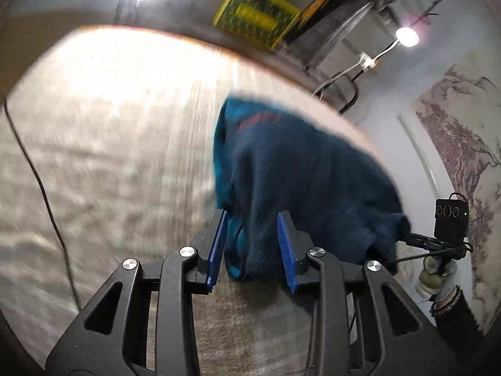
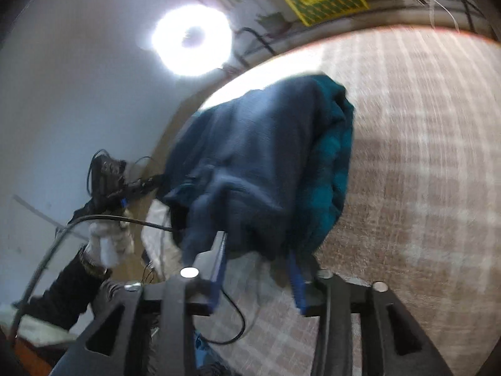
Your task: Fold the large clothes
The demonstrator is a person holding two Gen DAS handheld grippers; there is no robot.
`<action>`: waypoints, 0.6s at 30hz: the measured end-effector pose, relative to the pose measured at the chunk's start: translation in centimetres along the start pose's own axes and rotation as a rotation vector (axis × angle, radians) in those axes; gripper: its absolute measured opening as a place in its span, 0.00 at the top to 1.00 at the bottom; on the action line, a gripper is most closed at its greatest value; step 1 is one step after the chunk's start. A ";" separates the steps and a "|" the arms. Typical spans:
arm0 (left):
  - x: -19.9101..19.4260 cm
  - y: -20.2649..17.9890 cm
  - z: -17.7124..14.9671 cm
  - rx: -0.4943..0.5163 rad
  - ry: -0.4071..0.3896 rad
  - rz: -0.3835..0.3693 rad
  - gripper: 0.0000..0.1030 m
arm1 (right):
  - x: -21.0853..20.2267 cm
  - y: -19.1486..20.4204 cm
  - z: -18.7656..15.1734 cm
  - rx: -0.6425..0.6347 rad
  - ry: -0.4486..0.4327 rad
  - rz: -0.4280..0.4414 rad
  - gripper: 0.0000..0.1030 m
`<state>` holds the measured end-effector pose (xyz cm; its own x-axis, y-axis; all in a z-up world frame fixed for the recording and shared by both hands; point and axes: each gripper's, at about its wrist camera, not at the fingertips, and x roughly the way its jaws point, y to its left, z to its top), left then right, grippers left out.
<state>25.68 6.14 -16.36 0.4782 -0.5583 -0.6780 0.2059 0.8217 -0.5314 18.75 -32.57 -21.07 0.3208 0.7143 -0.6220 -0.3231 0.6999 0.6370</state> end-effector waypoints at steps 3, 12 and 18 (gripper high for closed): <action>-2.0 -2.7 1.8 0.069 -0.082 -0.019 0.69 | -2.4 -0.4 0.7 -0.012 -0.054 0.064 0.33; 5.0 -8.8 4.6 0.273 -0.058 0.006 0.69 | 0.0 -7.2 9.0 0.284 -0.151 0.176 0.27; 9.5 -6.8 6.6 0.204 -0.062 0.046 0.69 | 6.9 -10.6 12.8 0.394 -0.070 0.186 0.40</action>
<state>34.46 -4.02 -15.88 0.5417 -0.5165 -0.6631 0.3479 0.8560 -0.3825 35.77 -35.06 -26.28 0.3529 0.8167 -0.4566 -0.0208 0.4947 0.8688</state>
